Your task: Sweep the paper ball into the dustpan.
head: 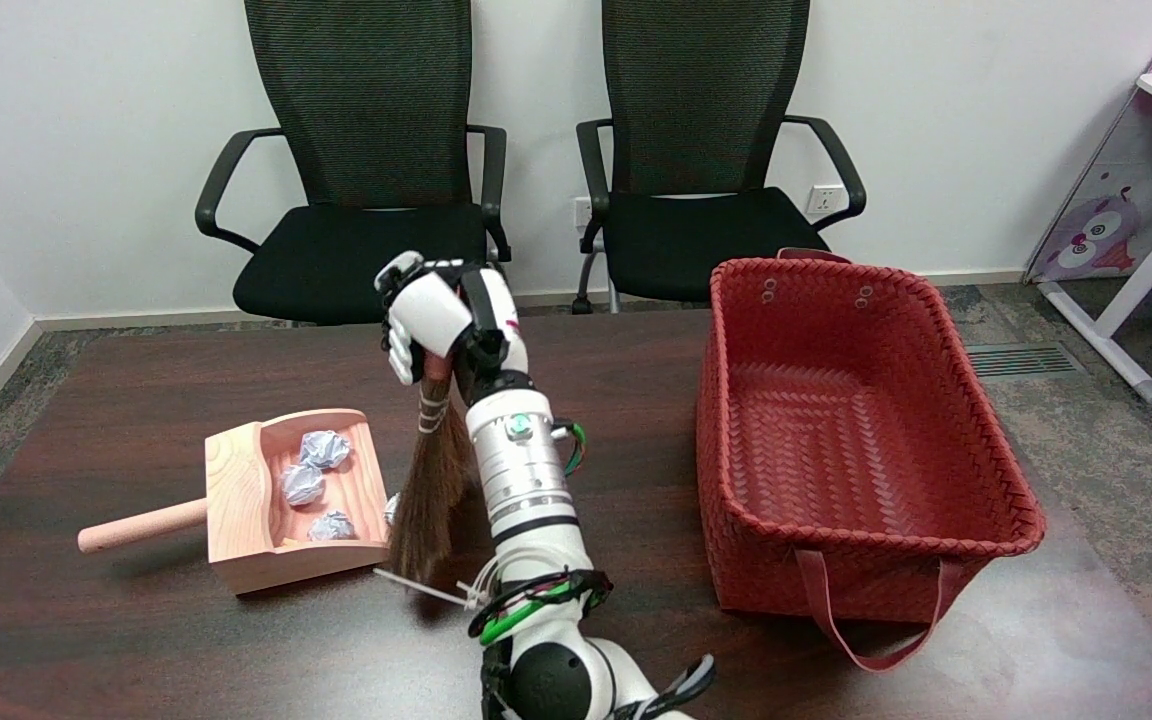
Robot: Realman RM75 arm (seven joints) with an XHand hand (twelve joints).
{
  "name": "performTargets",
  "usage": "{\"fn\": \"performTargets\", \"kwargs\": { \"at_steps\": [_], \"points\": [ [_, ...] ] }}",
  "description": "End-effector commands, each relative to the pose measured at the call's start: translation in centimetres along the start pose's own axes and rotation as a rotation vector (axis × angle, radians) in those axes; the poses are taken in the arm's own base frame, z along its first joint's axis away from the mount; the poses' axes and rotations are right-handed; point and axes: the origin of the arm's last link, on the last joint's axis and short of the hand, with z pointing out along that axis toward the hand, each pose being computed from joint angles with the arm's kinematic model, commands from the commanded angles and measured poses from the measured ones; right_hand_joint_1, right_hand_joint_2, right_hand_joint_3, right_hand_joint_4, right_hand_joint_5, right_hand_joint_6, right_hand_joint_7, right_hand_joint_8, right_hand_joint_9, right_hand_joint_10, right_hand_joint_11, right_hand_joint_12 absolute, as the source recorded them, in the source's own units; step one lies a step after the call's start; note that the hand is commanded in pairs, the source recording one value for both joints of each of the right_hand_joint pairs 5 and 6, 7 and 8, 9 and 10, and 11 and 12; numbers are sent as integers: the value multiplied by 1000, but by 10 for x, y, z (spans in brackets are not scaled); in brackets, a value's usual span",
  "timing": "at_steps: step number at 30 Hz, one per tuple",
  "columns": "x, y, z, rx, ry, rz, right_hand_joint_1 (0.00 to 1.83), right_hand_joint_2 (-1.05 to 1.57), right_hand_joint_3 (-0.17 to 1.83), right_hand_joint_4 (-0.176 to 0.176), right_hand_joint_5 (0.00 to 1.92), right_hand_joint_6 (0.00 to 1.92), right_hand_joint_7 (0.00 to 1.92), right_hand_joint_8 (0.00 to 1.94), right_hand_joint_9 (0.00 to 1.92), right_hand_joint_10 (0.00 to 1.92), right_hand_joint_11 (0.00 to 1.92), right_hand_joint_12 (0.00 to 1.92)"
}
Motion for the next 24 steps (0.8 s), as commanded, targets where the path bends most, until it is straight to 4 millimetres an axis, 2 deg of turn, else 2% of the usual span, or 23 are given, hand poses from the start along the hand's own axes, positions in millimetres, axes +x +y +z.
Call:
{"fn": "performTargets", "kwargs": {
  "at_steps": [1,4,8,11,13,16,18,24],
  "points": [
    [19,-32,15,134,-32,227,740,1043,1635,-2,1920,1920,1920,1920,1920,1920,1920,1920],
    [26,-45,16,186,-45,171,741,1067,1588,-3,1920,1920,1920,1920,1920,1920,1920,1920],
    [33,-65,21,266,-125,-66,742,1207,1468,-1,1920,1920,1920,1920,1920,1920,1920,1920],
    [33,-71,24,299,-209,-225,732,1372,1370,1,1920,1920,1920,1920,1920,1920,1920,1920],
    [32,-70,26,284,-266,-265,728,1487,1367,5,1920,1920,1920,1920,1920,1920,1920,1920],
    [30,-64,28,215,-352,-289,741,1571,1475,11,1920,1920,1920,1920,1920,1920,1920,1920],
    [28,-59,27,173,-395,-296,755,1571,1564,11,1920,1920,1920,1920,1920,1920,1920,1920],
    [17,-39,14,80,-506,-332,773,1569,1647,12,1920,1920,1920,1920,1920,1920,1920,1920]
  ]
}}
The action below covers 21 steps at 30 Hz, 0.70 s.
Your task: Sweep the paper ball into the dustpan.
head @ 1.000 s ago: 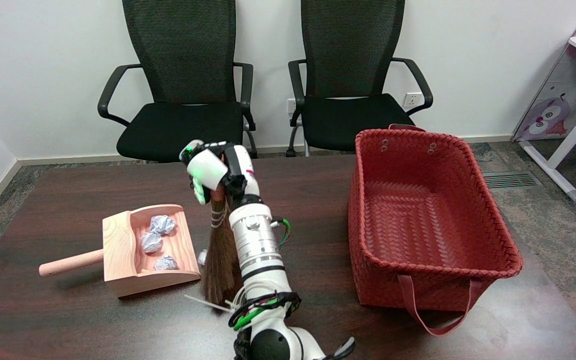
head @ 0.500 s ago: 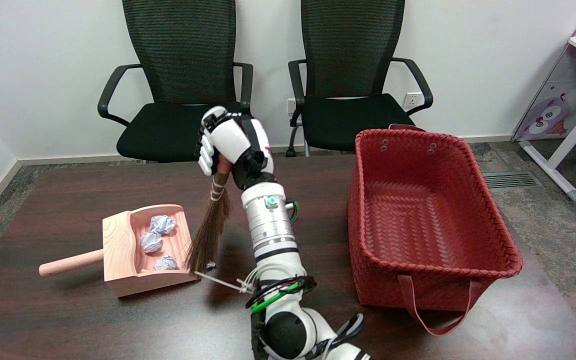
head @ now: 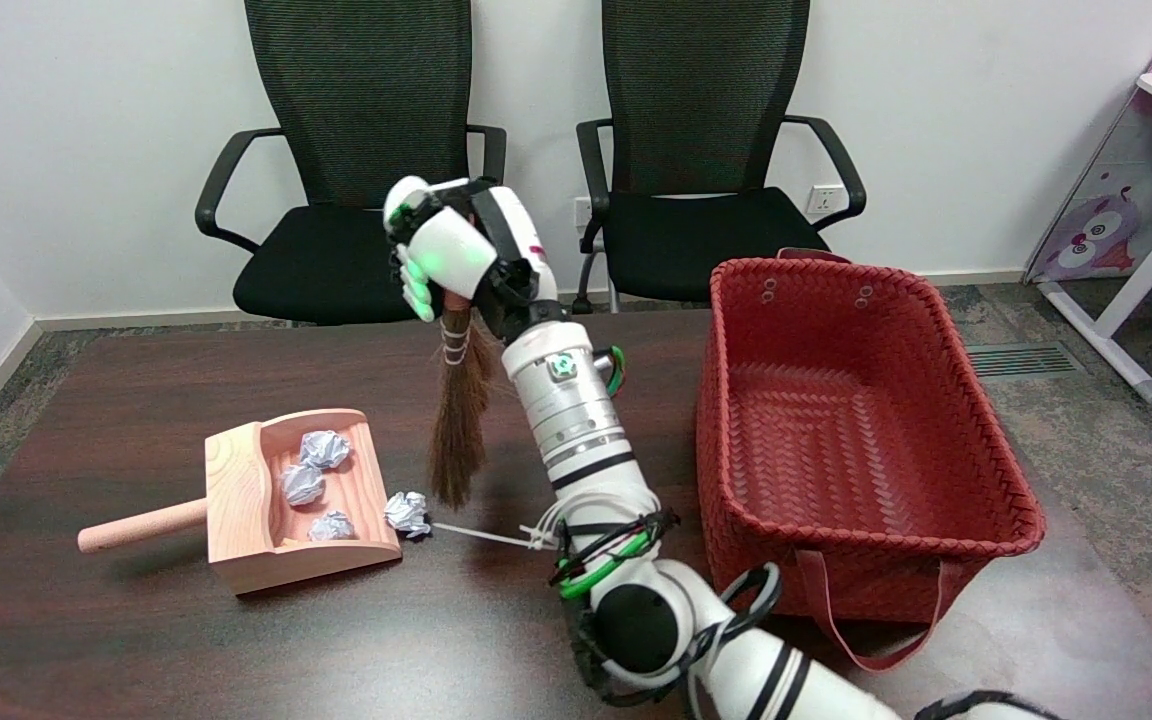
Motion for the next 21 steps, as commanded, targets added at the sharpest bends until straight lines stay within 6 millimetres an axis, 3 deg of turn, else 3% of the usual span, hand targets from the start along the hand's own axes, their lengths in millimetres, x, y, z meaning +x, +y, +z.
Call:
{"fn": "performTargets", "kwargs": {
  "at_steps": [1,7,15,21],
  "points": [
    [-14,8,-10,-115,-381,-199,775,1571,1644,13,1920,1920,1920,1920,1920,1920,1920,1920],
    [-23,24,-18,-170,-464,-261,796,1571,1634,12,1920,1920,1920,1920,1920,1920,1920,1920],
    [-29,35,-15,-180,-615,-529,858,1571,1466,11,1920,1920,1920,1920,1920,1920,1920,1920],
    [-26,38,-13,-202,-621,-536,881,1571,1488,10,1920,1920,1920,1920,1920,1920,1920,1920]
  ]
}}
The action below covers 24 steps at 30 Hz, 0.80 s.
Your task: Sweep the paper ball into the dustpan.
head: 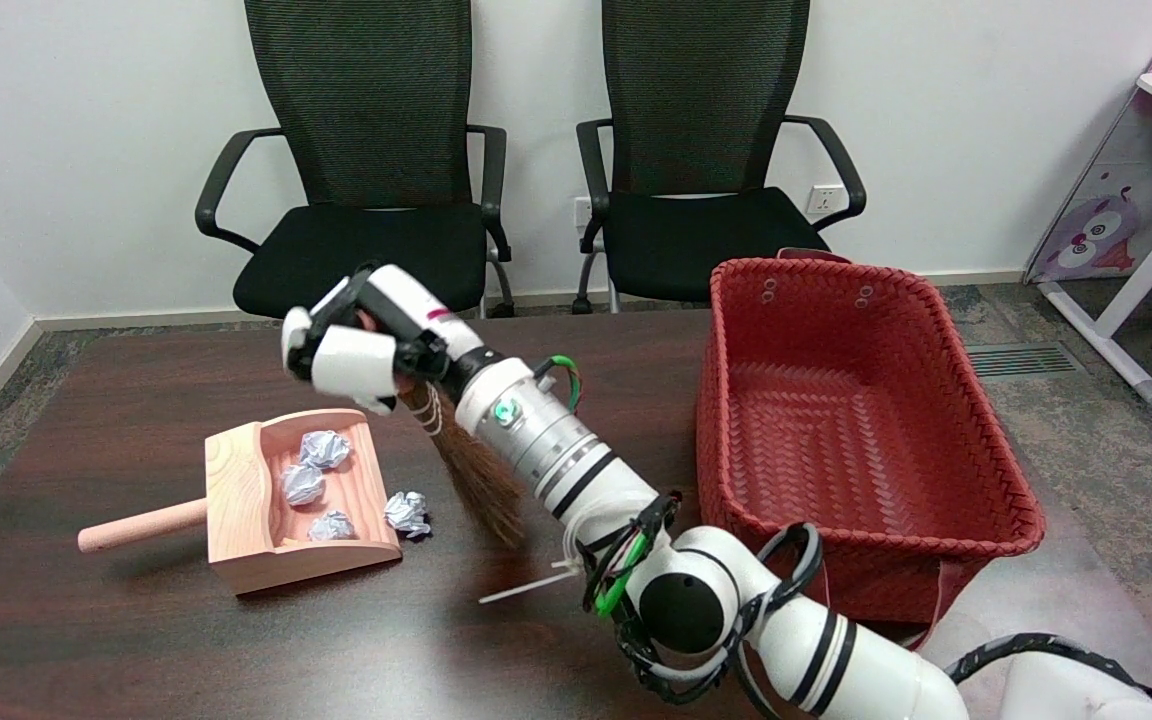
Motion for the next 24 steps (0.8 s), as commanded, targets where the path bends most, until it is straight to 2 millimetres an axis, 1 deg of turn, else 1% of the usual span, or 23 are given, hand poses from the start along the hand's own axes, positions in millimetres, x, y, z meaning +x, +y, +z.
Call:
{"fn": "performTargets", "kwargs": {
  "at_steps": [1,5,8,10,11,12,16,21,24],
  "points": [
    [-9,21,1,-112,-205,-252,883,1571,1488,10,1920,1920,1920,1920,1920,1920,1920,1920],
    [-11,30,1,-132,-199,-231,886,1571,1536,9,1920,1920,1920,1920,1920,1920,1920,1920],
    [-12,34,2,-136,-181,-194,879,1571,1627,7,1920,1920,1920,1920,1920,1920,1920,1920],
    [-14,36,5,-143,-162,-118,869,1571,1710,4,1920,1920,1920,1920,1920,1920,1920,1920],
    [-14,36,5,-147,-157,-86,858,1562,1798,2,1920,1920,1920,1920,1920,1920,1920,1920],
    [-14,39,7,-160,-150,-17,861,1539,1830,1,1920,1920,1920,1920,1920,1920,1920,1920],
    [-17,48,14,-199,-138,176,879,1362,1833,-1,1920,1920,1920,1920,1920,1920,1920,1920],
    [-22,53,24,-209,-115,313,874,1202,1833,-2,1920,1920,1920,1920,1920,1920,1920,1920],
    [-23,50,33,-198,-100,374,867,1112,1833,-4,1920,1920,1920,1920,1920,1920,1920,1920]
  ]
}}
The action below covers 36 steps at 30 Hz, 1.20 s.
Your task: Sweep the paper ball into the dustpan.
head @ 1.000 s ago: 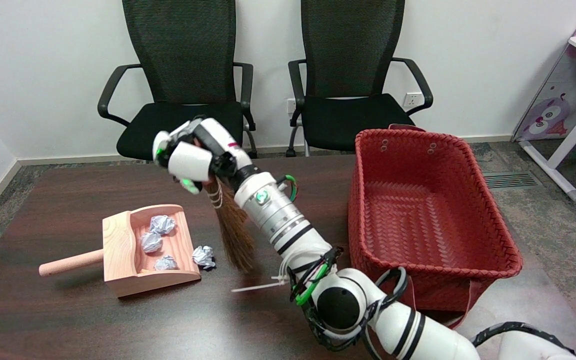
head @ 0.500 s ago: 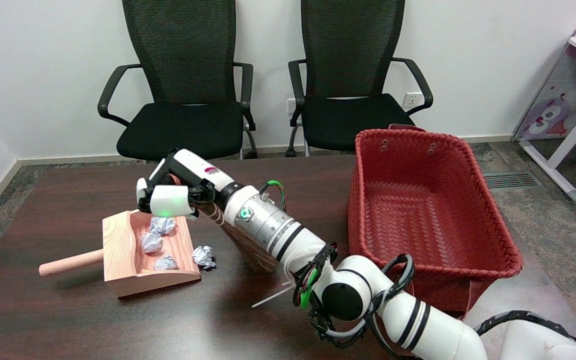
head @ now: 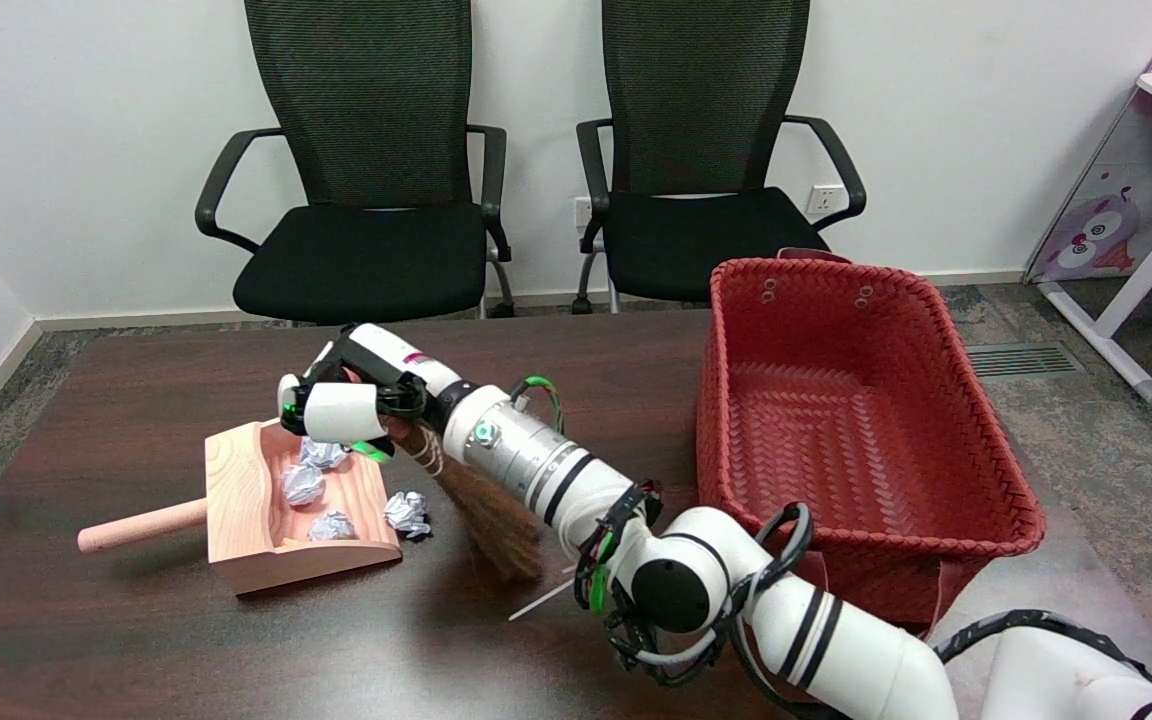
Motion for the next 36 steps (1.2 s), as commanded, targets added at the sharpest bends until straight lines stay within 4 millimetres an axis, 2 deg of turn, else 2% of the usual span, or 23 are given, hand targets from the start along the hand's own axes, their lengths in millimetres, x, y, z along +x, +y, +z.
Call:
{"fn": "performTargets", "kwargs": {
  "at_steps": [1,9,15,19,29,32,36],
  "points": [
    [-6,11,32,-29,17,414,865,1104,1833,-4,1920,1920,1920,1920,1920,1920,1920,1920],
    [9,-11,59,59,47,542,843,1031,1833,-5,1920,1920,1920,1920,1920,1920,1920,1920],
    [23,-21,69,134,93,582,829,1032,1833,-5,1920,1920,1920,1920,1920,1920,1920,1920],
    [27,-26,69,170,106,635,824,1028,1833,-5,1920,1920,1920,1920,1920,1920,1920,1920],
    [33,-35,64,246,85,1040,807,1008,1830,-5,1920,1920,1920,1920,1920,1920,1920,1920],
    [37,-43,61,280,58,1151,806,1018,1779,-4,1920,1920,1920,1920,1920,1920,1920,1920],
    [45,-51,53,332,43,1214,799,1020,1706,-4,1920,1920,1920,1920,1920,1920,1920,1920]
  ]
}}
